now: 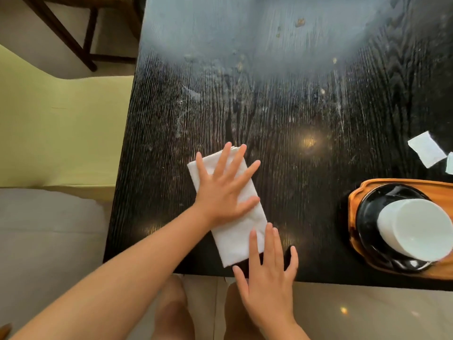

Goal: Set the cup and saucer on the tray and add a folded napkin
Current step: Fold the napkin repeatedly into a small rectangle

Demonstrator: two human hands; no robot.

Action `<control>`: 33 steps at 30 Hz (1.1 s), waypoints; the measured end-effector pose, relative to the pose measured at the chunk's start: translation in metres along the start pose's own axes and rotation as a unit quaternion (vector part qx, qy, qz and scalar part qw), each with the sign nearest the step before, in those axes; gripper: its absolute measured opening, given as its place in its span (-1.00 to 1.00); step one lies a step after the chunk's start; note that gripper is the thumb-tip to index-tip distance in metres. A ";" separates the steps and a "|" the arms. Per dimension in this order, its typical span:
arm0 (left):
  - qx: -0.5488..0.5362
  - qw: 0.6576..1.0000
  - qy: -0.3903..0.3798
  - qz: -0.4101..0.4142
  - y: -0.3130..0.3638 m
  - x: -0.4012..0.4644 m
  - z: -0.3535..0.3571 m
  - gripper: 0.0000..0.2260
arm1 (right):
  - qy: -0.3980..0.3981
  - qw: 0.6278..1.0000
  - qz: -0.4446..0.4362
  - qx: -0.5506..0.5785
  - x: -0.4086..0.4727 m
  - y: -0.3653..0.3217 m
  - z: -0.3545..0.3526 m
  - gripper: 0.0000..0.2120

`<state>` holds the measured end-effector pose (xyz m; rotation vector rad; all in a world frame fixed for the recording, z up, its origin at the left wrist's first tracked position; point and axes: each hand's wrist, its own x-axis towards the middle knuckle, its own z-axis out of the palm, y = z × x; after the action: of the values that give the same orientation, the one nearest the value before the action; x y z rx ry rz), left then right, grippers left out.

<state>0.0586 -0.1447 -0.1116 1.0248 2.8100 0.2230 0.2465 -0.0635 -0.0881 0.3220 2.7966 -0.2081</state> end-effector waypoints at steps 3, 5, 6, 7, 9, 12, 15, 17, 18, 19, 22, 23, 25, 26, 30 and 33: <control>0.011 0.997 -0.017 0.077 -0.004 0.005 -0.003 -0.37 | 0.016 0.999 -0.037 -0.004 -0.008 0.000 0.002 -0.35; 0.021 0.992 -0.024 0.126 -0.009 0.009 -0.006 -0.37 | 0.047 0.997 -0.067 0.003 -0.010 0.003 0.002 -0.43; 0.027 0.987 -0.029 0.153 -0.011 0.011 -0.006 -0.37 | 0.068 0.994 -0.086 0.009 -0.009 0.006 0.002 -0.49; 0.036 0.983 -0.036 0.177 -0.014 0.013 -0.007 -0.36 | 0.091 0.990 -0.106 0.014 -0.006 0.009 0.000 -0.54; 0.044 0.976 -0.048 0.206 -0.018 0.017 -0.009 -0.35 | 0.135 0.980 -0.147 0.023 0.005 0.017 -0.003 -0.61; 0.020 0.976 -0.048 0.213 -0.019 0.016 -0.017 -0.35 | 0.176 0.965 -0.194 0.019 0.019 0.027 -0.008 -0.67; -0.076 0.987 -0.019 0.140 -0.021 -0.013 -0.031 -0.36 | 0.190 0.952 -0.240 0.000 0.024 0.033 -0.008 -0.68; -0.124 0.985 -0.018 0.120 -0.026 -0.050 -0.035 -0.39 | 0.195 0.946 -0.261 -0.007 0.027 0.034 -0.009 -0.70; -0.134 0.982 -0.027 0.130 -0.030 -0.070 -0.034 -0.41 | 0.199 0.942 -0.271 -0.010 0.029 0.035 -0.009 -0.71; -0.142 0.979 -0.041 0.140 -0.035 -0.089 -0.032 -0.43 | 0.204 0.938 -0.281 -0.015 0.030 0.036 -0.010 -0.72; -0.153 0.973 -0.081 0.154 -0.045 -0.120 -0.027 -0.39 | 0.214 0.926 -0.310 -0.023 0.032 0.039 -0.012 -0.76; -0.149 0.972 -0.088 0.157 -0.047 -0.122 -0.027 -0.37 | 0.215 0.923 -0.317 -0.020 0.033 0.039 -0.013 -0.78; -0.135 0.974 -0.090 0.161 -0.049 -0.121 -0.028 -0.34 | 0.206 0.924 -0.323 -0.007 0.036 0.037 -0.017 -0.85; -0.131 0.975 -0.090 0.158 -0.049 -0.120 -0.028 -0.34 | 0.197 0.925 -0.324 0.004 0.038 0.035 -0.020 -0.91; -0.120 0.981 -0.072 0.135 -0.044 -0.117 -0.022 -0.44 | 0.145 0.930 -0.324 0.098 0.050 0.027 -0.032 -0.91; -0.123 0.985 -0.034 0.116 -0.037 -0.112 -0.017 -0.54 | 0.130 0.931 -0.305 0.152 0.047 0.029 -0.043 -0.88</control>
<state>0.1171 -0.2464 -0.0926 1.2699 2.5189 0.5357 0.1979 -0.0185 -0.0665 -0.5082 3.0345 -0.7958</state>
